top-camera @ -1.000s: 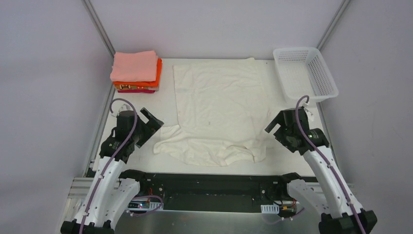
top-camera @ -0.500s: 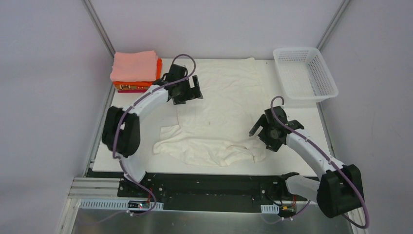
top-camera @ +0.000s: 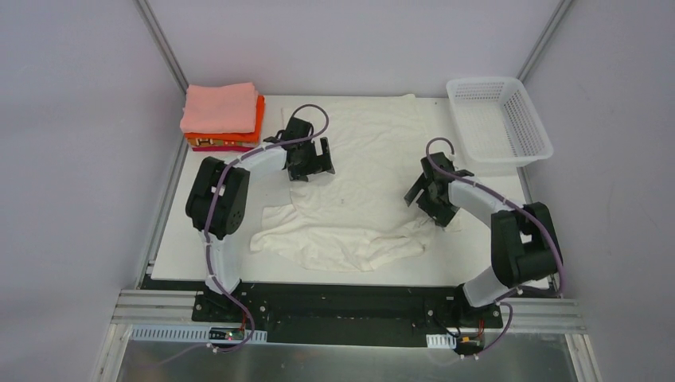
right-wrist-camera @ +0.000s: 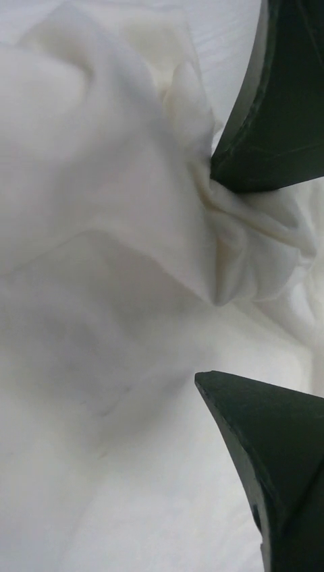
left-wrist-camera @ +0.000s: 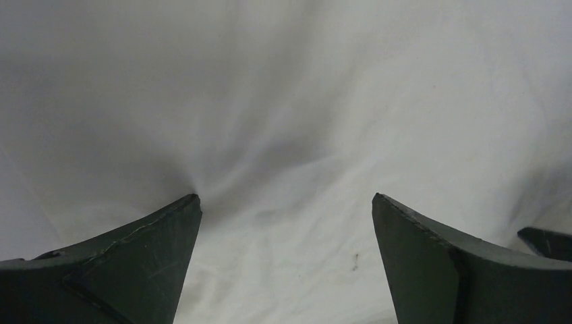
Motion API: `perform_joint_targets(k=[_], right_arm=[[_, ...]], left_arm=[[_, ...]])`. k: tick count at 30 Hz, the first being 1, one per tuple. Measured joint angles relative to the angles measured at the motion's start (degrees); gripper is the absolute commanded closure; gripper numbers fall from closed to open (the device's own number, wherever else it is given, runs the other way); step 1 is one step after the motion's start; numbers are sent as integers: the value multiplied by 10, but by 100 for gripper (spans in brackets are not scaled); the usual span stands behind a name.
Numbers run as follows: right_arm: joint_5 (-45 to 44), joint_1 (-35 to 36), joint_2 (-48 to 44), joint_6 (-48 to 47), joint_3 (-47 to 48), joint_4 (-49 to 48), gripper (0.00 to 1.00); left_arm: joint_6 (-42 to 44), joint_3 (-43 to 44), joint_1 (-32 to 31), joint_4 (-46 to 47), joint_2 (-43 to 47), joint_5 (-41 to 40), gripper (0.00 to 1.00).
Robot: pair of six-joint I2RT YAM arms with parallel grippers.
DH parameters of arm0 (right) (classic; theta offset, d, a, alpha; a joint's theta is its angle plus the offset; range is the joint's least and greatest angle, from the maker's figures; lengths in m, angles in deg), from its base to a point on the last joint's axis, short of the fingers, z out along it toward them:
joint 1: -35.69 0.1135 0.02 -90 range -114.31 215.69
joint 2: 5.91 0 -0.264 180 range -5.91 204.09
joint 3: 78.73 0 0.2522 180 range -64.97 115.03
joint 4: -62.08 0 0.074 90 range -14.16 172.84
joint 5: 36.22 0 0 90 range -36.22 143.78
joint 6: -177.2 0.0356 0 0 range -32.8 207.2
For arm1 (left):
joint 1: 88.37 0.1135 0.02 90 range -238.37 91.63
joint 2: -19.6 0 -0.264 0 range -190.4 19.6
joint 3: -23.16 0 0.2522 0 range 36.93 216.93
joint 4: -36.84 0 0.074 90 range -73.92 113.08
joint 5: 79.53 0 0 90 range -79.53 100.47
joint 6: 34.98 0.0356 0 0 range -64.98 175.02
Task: Fold and stack the t-shirts
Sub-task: Flatten out the tshirt
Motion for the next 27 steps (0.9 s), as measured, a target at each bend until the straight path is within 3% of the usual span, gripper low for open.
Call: perform_joint_targets(k=[6,12,19,24,27], right_arm=[[-12,-24,127,-43,134,7,16],[20,-28,288,-101,347,15,20],[94,-11,468,-162,629,33,20],[156,9,572,-175,802,44,20],[189,14,601,-178,849,44,13]], left_arm=[[-48,-164,-32,57,115,-8,1],[-125,-279,-151,89,209,-7,1],[-160,-265,-279,100,198,-3,1],[-159,-195,-290,120,140,15,1],[-157,-176,-290,129,125,21,1]])
